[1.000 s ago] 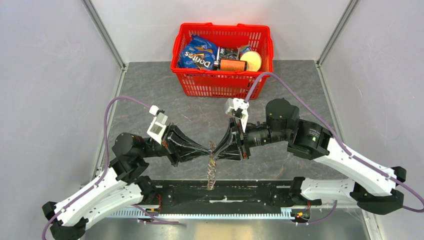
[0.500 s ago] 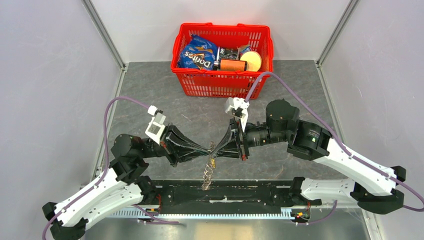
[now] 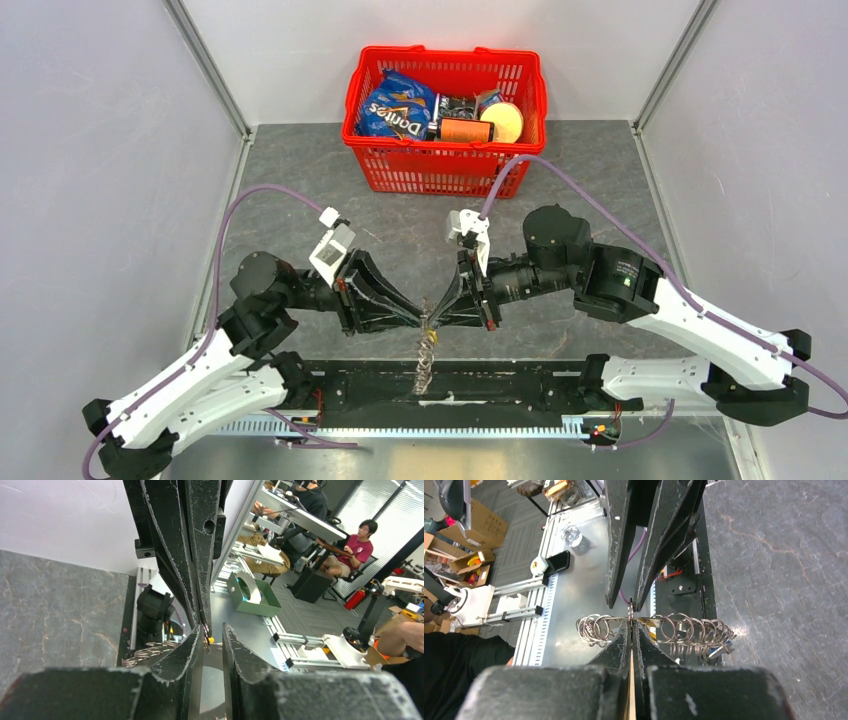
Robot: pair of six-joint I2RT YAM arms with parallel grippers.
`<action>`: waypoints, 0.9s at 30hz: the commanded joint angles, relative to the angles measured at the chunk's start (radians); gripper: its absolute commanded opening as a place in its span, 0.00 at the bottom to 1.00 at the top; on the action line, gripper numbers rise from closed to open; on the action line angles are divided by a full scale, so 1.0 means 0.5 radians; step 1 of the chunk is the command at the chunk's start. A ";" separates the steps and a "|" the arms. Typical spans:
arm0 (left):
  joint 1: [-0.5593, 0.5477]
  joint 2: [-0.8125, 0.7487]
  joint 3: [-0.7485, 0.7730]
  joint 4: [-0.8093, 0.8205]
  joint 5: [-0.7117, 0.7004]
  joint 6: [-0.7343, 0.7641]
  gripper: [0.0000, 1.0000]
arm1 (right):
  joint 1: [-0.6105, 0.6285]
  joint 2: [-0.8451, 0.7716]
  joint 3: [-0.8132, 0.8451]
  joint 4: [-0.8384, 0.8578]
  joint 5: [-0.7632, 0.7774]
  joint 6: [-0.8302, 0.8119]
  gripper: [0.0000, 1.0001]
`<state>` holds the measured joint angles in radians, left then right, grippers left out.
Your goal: Put the keys on the keyring
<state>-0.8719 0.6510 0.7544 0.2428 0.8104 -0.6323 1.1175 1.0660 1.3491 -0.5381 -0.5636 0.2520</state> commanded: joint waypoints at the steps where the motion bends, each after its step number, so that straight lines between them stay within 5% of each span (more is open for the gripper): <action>1: -0.004 0.006 0.214 -0.315 0.174 0.178 0.26 | 0.015 -0.011 0.102 -0.117 -0.009 -0.109 0.00; 15: -0.003 0.126 0.383 -0.859 0.218 0.407 0.28 | 0.047 0.068 0.152 -0.245 -0.099 -0.190 0.00; 27: -0.004 0.147 0.427 -0.992 0.145 0.510 0.29 | 0.090 0.143 0.198 -0.298 -0.132 -0.224 0.00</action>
<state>-0.8719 0.7219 0.9283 -0.2401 0.8890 -0.4229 1.1542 1.1297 1.3949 -0.7208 -0.6044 0.1589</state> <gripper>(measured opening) 0.286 0.009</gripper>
